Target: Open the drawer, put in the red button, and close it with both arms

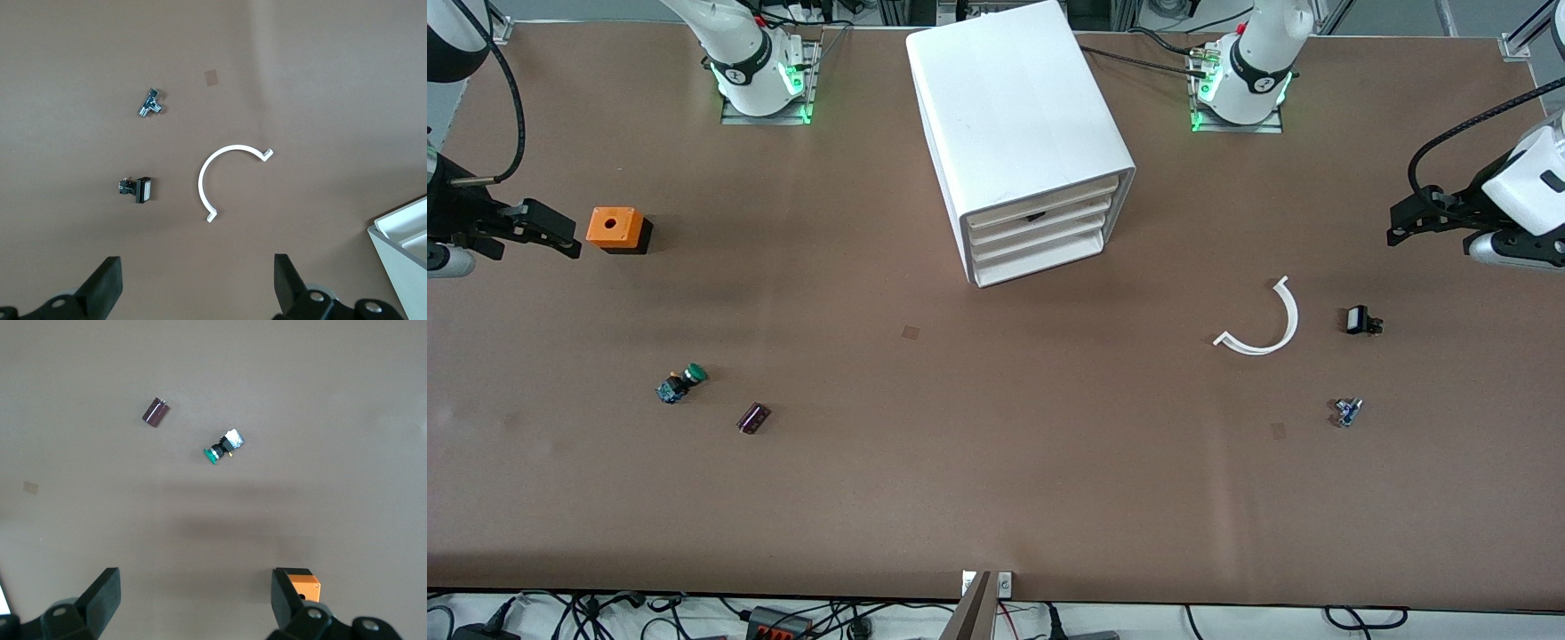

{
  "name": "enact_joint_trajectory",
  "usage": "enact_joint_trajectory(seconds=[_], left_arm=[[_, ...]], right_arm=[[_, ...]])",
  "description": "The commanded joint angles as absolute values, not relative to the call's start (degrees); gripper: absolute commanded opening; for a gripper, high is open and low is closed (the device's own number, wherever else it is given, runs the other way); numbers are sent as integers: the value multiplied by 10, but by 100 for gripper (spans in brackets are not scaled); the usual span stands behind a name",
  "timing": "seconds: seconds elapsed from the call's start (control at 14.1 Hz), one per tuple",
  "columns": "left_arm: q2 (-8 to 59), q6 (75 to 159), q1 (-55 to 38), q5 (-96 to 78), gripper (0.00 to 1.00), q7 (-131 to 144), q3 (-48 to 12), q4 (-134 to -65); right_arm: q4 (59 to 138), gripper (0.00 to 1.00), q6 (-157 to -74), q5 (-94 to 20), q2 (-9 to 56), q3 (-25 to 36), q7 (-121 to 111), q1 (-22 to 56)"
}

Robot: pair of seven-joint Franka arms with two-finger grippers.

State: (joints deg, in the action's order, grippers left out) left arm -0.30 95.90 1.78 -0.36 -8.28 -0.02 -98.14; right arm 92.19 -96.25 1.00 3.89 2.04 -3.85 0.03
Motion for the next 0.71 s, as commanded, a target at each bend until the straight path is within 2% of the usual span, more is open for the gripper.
enact_joint_trajectory(seconds=[0.0,0.21,0.64], left_arm=[[0,951,19,-6,100,-95,-2,-968],[5,951,18,-4,100,-95,-4,-959],[9,950,18,-4,100,-94,-4,-955]], right_arm=[[925,100,-957,6,30,21,-37,-3],[933,100,-957,6,28,21,-33,-2],[990,100,-982,7,-23,21,-6,-4]])
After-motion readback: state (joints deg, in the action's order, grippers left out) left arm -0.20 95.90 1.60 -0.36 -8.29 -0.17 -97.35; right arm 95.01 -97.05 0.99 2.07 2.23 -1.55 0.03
